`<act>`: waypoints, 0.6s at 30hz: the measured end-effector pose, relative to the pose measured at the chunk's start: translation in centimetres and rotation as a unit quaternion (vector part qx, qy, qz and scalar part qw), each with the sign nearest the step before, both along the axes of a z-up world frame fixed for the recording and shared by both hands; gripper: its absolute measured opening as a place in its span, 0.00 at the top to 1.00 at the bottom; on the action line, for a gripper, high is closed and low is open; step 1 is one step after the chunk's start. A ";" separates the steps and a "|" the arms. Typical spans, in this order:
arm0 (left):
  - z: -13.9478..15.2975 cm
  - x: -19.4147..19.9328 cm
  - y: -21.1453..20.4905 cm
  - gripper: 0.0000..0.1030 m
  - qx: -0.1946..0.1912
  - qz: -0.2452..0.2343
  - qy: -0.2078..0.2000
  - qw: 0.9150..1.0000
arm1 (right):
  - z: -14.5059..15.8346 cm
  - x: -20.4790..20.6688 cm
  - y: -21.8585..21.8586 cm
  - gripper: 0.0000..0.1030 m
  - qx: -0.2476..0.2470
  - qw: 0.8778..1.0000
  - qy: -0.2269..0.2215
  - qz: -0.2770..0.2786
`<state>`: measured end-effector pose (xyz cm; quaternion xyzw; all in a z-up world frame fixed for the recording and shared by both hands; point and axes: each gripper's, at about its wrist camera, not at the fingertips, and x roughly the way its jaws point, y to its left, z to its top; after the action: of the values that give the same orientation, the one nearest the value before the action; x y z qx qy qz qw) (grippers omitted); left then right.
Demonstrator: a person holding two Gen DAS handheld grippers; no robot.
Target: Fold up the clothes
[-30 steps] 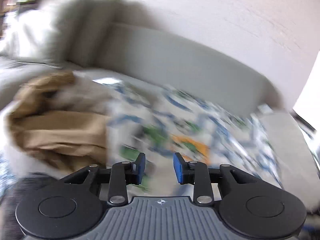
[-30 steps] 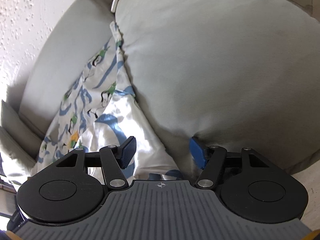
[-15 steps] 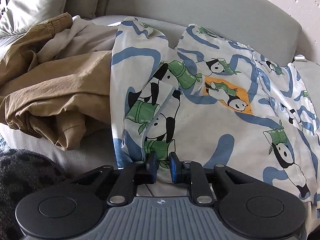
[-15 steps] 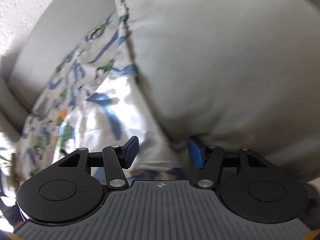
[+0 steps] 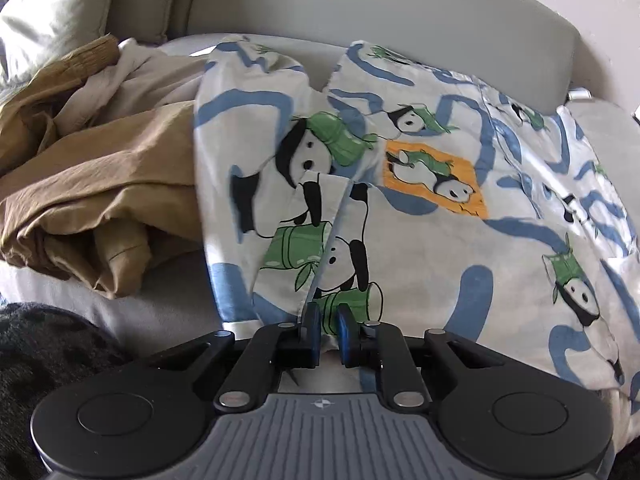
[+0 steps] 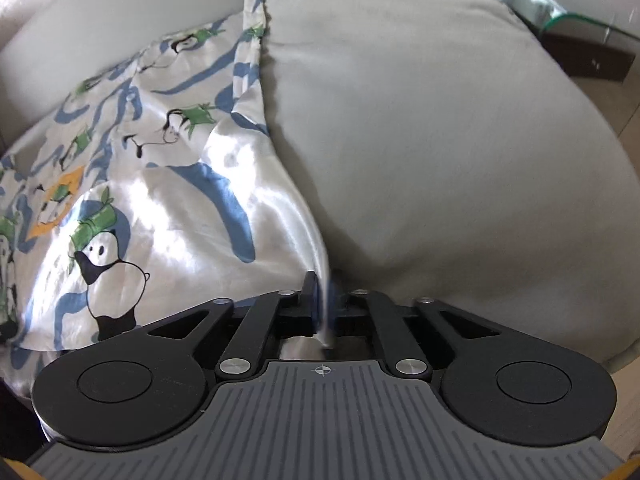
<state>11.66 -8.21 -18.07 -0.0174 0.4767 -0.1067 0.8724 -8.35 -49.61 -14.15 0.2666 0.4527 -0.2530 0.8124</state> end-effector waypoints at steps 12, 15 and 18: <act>6.3 -2.3 8.0 0.63 -0.119 0.067 -0.040 0.990 | 9.5 -1.5 5.2 0.35 -0.094 0.989 -0.115 0.003; 7.5 -0.6 10.9 0.63 -0.141 0.101 -0.046 0.984 | 10.4 -0.3 7.5 0.34 -0.050 0.985 -0.164 0.034; 8.6 2.6 13.2 0.64 -0.162 0.112 -0.052 0.979 | 10.4 1.1 9.8 0.34 -0.007 0.978 -0.195 0.074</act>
<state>14.25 4.95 -9.48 -0.2065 0.4023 -0.0853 0.8878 -7.30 -39.78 -3.75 0.2709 0.3026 -0.1384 0.9033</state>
